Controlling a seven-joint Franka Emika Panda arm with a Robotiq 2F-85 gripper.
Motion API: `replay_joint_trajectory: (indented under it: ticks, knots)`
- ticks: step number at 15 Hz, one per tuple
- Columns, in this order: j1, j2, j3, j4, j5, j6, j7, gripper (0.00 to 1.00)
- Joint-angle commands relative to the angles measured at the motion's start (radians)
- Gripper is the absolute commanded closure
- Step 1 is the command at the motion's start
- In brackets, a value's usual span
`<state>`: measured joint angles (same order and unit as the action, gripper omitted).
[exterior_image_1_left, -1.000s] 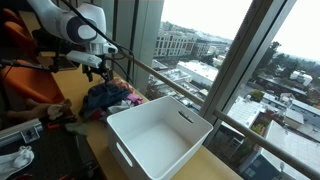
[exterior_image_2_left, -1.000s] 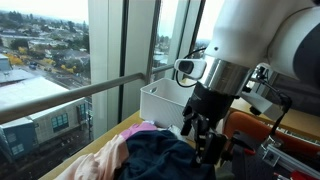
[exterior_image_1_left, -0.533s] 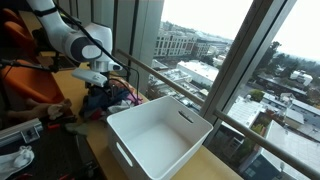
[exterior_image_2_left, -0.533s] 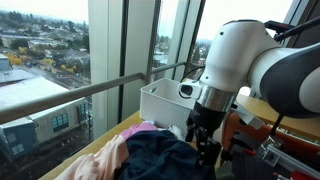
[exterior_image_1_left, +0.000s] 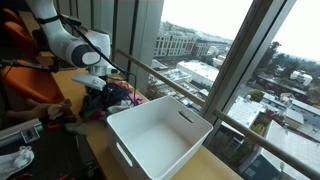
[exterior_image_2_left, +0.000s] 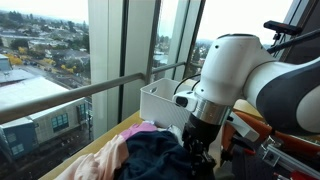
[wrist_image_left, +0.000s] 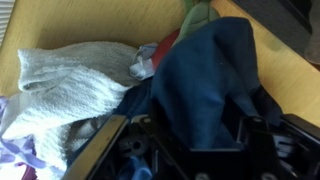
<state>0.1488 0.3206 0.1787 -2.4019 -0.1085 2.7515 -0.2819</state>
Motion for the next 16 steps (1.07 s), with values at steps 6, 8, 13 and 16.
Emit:
replay_joint_trajectory:
  ticks: [6, 8, 13, 16]
  knots:
    - [0.007, -0.096, 0.018, -0.012, -0.019, -0.049, 0.022, 1.0]
    - [0.01, -0.15, 0.013, -0.017, -0.025, -0.081, 0.028, 1.0]
    - [0.014, -0.346, 0.007, -0.019, -0.046, -0.218, 0.048, 0.99]
    - [0.002, -0.482, -0.006, 0.007, -0.07, -0.327, 0.049, 0.99]
